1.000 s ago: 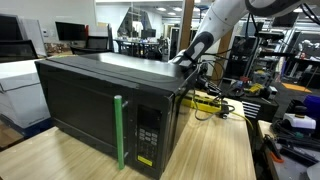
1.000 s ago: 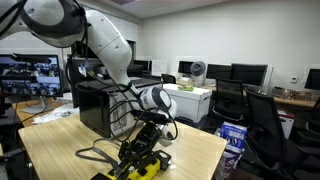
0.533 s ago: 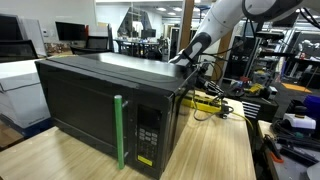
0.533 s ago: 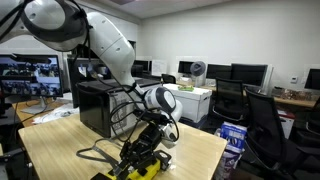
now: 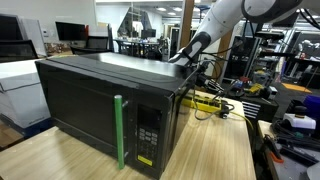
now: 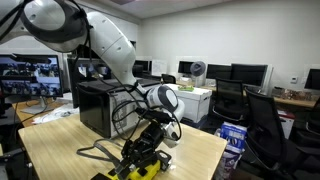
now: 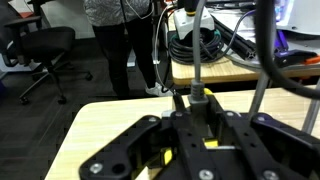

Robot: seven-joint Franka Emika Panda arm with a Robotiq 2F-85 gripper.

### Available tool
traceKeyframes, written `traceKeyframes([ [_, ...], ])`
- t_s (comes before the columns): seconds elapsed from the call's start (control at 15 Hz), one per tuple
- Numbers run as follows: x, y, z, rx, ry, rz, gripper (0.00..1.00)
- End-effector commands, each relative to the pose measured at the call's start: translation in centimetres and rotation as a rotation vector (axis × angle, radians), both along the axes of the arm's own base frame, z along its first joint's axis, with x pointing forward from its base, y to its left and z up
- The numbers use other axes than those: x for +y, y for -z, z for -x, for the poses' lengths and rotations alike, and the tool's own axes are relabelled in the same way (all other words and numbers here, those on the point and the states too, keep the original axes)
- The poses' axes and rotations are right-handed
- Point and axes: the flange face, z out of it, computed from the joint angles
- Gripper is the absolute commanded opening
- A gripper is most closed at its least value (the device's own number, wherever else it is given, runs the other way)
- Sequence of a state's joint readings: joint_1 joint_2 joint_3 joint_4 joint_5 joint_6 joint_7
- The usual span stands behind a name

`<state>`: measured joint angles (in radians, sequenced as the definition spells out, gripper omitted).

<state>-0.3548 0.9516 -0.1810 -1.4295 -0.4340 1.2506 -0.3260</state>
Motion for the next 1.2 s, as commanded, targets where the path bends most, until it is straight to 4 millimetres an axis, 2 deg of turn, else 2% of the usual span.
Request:
traceKeyframes([
  [0.0,-1.4,-0.2,0.4,0.058,0.0,-0.029,0.07],
  [0.4,-2.7,0.5,0.3,0.061,-0.061,-0.084,0.07],
  [0.87,-1.5,0.1,-1.2,0.029,-0.095,-0.123,0.07],
  [1.13,-1.4,0.5,-1.0,0.05,-0.079,-0.105,0.07],
])
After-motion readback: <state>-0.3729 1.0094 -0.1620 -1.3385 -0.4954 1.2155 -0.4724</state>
